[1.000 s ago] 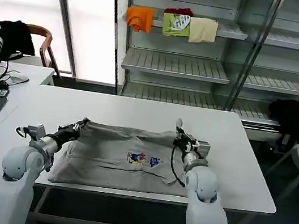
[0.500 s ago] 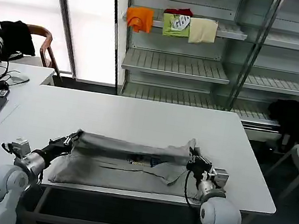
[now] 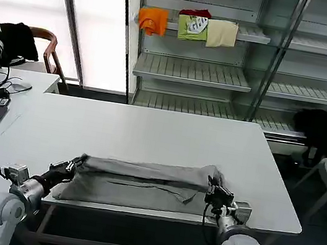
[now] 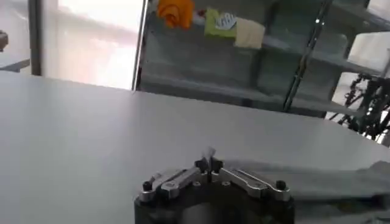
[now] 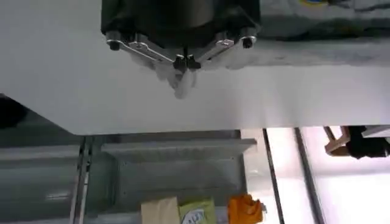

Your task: Fold and organize the clothes.

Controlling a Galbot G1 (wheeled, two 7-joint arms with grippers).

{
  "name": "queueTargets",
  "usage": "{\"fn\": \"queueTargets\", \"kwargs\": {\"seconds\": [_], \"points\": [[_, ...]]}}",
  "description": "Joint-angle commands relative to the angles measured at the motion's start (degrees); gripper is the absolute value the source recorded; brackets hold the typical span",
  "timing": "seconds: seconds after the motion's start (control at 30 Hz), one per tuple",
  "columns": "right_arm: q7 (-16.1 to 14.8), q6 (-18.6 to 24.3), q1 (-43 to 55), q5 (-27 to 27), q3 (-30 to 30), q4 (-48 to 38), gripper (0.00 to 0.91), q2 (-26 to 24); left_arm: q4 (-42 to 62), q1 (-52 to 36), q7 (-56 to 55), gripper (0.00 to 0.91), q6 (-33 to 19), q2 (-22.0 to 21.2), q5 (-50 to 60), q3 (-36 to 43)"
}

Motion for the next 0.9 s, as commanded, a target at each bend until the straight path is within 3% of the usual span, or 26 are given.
{"fn": "queueTargets", "kwargs": {"seconds": [0.03, 0.27, 0.53, 0.57, 0.77, 0.9], "points": [[0.10, 0.57, -1.92, -3.87, 0.25, 1.10, 0.907, -0.15, -0.95, 1.98, 0.25, 0.907, -0.40, -0.04, 3.00, -0.18], [1.64, 3.34, -2.36, -11.53, 0.35, 0.00, 0.907, -0.13, -1.43, 2.37, -0.85, 0.907, -0.60, -0.75, 4.53, -0.06], [2.31, 4.47, -2.87, -10.35, 2.30, 1.10, 0.907, -0.92, -3.20, 2.78, -4.08, 0.907, -0.89, -1.85, 4.86, -1.25], [2.35, 4.80, -2.88, -9.17, 2.70, 1.57, 0.907, -0.99, -3.52, 3.25, -5.02, 0.907, -1.60, -2.18, 6.49, -1.41], [3.51, 7.24, 0.37, 10.59, 6.34, 5.84, 0.907, -2.12, -3.98, 6.47, -11.45, 0.907, -5.50, -5.04, 8.29, -0.68], [4.70, 6.63, 3.75, 14.30, 7.63, 6.17, 0.907, -3.47, -3.14, 7.19, -14.63, 0.907, -6.93, -6.94, 8.80, 0.56]]}}
